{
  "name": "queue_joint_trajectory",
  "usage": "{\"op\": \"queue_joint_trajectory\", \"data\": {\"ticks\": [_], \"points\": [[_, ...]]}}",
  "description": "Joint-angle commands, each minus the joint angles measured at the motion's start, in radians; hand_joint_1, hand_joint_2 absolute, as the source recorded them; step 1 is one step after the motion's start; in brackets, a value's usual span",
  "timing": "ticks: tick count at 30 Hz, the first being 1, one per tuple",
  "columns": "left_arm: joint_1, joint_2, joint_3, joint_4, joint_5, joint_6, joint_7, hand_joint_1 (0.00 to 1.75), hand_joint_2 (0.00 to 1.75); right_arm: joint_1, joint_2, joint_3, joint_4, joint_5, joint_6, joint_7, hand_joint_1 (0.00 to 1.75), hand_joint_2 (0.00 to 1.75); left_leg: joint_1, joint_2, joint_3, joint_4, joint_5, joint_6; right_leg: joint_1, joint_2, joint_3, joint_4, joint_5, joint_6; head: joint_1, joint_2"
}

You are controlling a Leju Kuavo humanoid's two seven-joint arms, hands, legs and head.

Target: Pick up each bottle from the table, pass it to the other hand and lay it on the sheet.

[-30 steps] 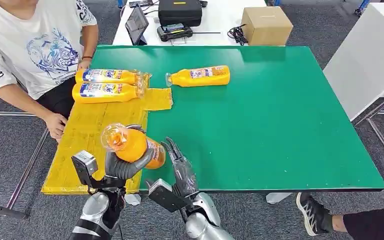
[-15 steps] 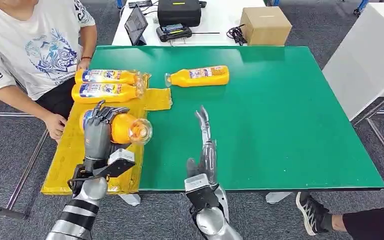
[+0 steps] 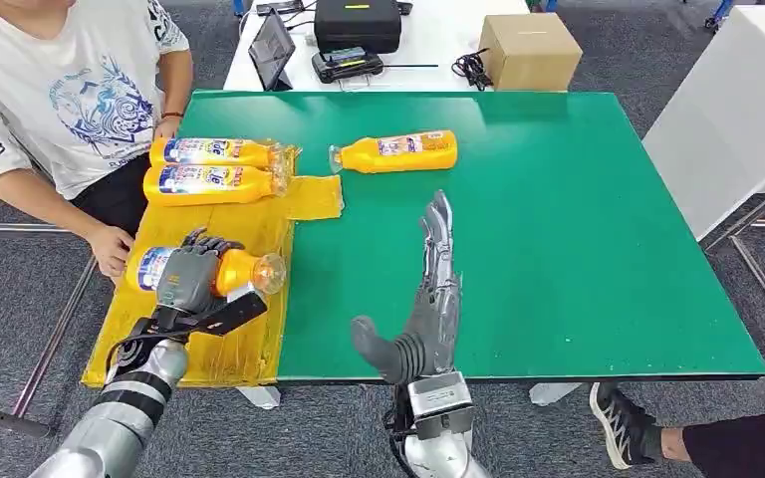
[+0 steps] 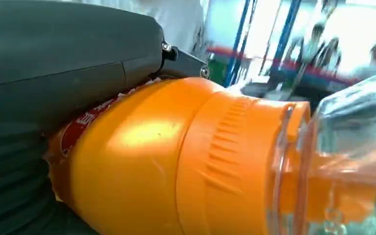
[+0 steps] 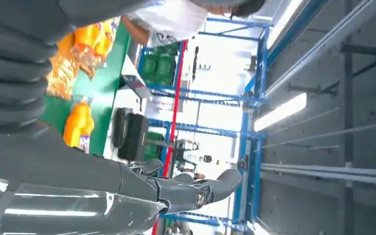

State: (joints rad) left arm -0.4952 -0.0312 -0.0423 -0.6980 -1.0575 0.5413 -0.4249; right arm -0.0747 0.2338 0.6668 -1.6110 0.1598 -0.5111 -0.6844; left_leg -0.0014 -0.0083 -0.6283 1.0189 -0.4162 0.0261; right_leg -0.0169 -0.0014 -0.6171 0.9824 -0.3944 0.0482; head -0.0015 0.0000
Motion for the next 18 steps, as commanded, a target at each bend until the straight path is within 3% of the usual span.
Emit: {"op": "queue_joint_trajectory", "data": {"ticks": [1,10,18], "points": [[-0.113,0.090,-0.029,0.243,-0.083,-0.083,0.028,1.75,1.75,-0.008,-0.026,0.011,0.050,-0.014,0.042,-0.006,0.00,1.75,0.001,0.001,0.004,-0.001,-0.001,-0.001,0.001,0.000,0.004,-0.001,-0.001,-0.002,0.000,0.000],[-0.141,0.109,-0.024,0.269,-0.069,-0.275,0.014,1.75,1.75,-0.009,-0.012,0.007,0.086,-0.009,0.089,-0.002,0.00,1.75,0.002,0.002,0.007,-0.001,-0.002,-0.002,0.002,0.002,0.007,-0.001,-0.001,-0.003,0.000,0.000],[-0.127,0.126,-0.042,0.280,-0.072,-0.345,0.000,1.75,1.75,-0.010,-0.005,0.003,0.117,-0.017,0.118,0.002,0.00,1.75,0.001,0.003,0.009,-0.002,-0.002,-0.002,0.001,0.003,0.008,-0.002,-0.001,-0.002,0.000,0.000]]}}
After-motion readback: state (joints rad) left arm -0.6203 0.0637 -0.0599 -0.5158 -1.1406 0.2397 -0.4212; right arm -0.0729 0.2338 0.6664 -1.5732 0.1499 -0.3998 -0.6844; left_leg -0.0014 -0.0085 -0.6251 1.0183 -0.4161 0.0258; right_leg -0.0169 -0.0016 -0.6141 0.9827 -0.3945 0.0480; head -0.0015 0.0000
